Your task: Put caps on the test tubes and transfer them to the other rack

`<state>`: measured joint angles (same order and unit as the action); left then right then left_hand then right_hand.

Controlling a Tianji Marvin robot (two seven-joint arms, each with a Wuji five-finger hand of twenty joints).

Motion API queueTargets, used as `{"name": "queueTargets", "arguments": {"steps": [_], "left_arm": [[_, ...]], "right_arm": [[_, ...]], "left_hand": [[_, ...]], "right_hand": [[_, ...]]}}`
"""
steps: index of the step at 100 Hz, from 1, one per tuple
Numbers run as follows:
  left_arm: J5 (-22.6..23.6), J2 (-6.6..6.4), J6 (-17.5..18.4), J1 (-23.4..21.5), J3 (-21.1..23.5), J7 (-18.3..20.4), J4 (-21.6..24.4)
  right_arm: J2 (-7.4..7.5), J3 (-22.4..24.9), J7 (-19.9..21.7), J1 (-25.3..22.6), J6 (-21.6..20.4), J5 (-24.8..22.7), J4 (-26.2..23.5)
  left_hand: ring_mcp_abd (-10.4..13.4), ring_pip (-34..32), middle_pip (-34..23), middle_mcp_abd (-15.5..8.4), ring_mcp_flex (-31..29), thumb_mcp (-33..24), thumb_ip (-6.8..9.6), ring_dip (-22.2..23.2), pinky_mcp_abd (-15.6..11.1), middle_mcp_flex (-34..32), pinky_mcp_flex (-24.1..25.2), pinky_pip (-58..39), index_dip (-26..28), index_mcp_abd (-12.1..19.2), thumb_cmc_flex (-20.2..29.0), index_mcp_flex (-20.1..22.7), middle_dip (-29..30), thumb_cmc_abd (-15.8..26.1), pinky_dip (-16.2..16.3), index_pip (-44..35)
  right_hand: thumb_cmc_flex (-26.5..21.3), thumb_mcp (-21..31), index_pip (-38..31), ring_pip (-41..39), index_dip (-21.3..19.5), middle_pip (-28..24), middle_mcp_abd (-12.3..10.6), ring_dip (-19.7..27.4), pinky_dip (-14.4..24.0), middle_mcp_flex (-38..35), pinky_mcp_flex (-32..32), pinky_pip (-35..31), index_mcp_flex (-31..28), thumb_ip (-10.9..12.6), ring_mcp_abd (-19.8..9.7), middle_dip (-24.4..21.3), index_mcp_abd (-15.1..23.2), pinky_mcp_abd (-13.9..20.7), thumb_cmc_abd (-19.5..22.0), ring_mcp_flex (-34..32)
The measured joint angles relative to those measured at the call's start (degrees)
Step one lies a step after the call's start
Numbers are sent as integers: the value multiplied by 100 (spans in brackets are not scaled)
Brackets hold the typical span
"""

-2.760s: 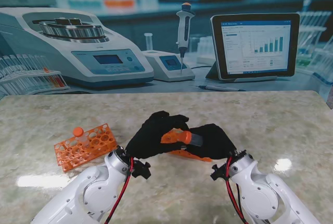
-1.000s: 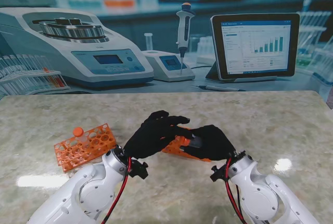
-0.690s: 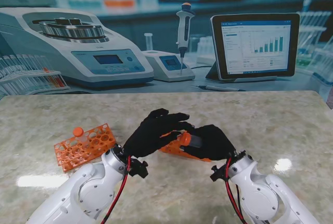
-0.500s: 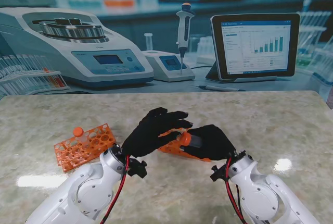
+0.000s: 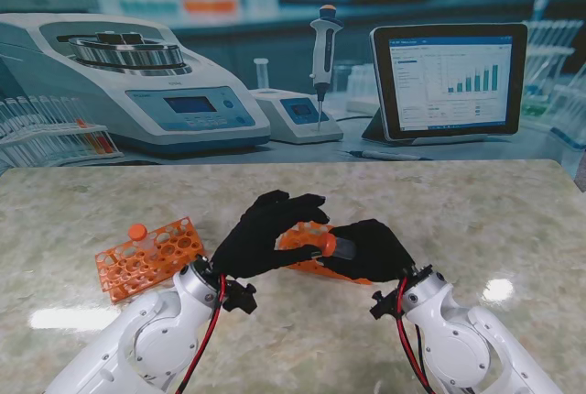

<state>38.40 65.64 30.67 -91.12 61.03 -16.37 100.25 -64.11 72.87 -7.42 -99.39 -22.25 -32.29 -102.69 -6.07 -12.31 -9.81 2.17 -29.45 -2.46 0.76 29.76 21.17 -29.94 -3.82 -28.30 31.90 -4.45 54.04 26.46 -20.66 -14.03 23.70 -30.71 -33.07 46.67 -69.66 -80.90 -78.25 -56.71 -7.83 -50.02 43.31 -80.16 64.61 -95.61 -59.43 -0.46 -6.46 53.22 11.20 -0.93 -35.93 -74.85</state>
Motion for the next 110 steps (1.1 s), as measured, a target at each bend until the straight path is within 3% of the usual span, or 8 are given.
{"name": "queueTargets", "arguments": {"steps": [22,26,29,69,110], "left_arm": [[-6,0,-100,112,-148,-27,-139],[26,0,-113,138,-183,-76,-173],[99,1,-125,156,-206,-134,-198],[208,5,-168,271,-326,-222,-303],[-10,21,-169,360,-436,-164,-386]], "right_arm": [[0,-2,-9,1,-11,-3,0],[0,-1,-11,1,-11,-5,0],[0,0,-12,0,-11,-5,0],[1,16,-20,1,5,-6,16],[7,42,-24,-1,10,-8,25]], "left_hand": [[0,-60,-25,1,0,-243,-19,6,2,0,-53,0,577,-36,-241,-190,-56,-339,0,-617],[0,-61,-31,11,0,-294,-23,8,9,0,-74,0,679,-36,-299,-237,-63,-346,0,-726],[-1,-70,-34,13,0,-302,-133,13,10,0,-77,0,718,-36,-305,-267,-70,-344,0,-780],[-4,-182,-99,24,-1,-490,-191,69,42,1,-136,0,1124,-20,-376,-289,-77,-397,0,-1310],[-9,-219,-171,44,-148,32,-200,138,67,-171,-138,-13,962,-22,214,-427,-124,-339,0,-1530]], "right_hand": [[0,0,0,0,0,0,0,0,0,0,0,0,0,-1,0,0,0,0,0,0],[0,0,0,0,0,0,0,0,0,0,0,0,0,-1,0,0,1,0,0,0],[0,0,0,0,0,0,0,0,0,0,0,0,0,-1,0,0,0,0,0,0],[0,-1,0,0,-1,0,0,0,-2,0,0,0,0,-1,0,0,1,0,0,0],[0,-1,0,-1,-1,0,0,-2,-4,0,0,0,0,-2,0,1,1,0,0,0]]}}
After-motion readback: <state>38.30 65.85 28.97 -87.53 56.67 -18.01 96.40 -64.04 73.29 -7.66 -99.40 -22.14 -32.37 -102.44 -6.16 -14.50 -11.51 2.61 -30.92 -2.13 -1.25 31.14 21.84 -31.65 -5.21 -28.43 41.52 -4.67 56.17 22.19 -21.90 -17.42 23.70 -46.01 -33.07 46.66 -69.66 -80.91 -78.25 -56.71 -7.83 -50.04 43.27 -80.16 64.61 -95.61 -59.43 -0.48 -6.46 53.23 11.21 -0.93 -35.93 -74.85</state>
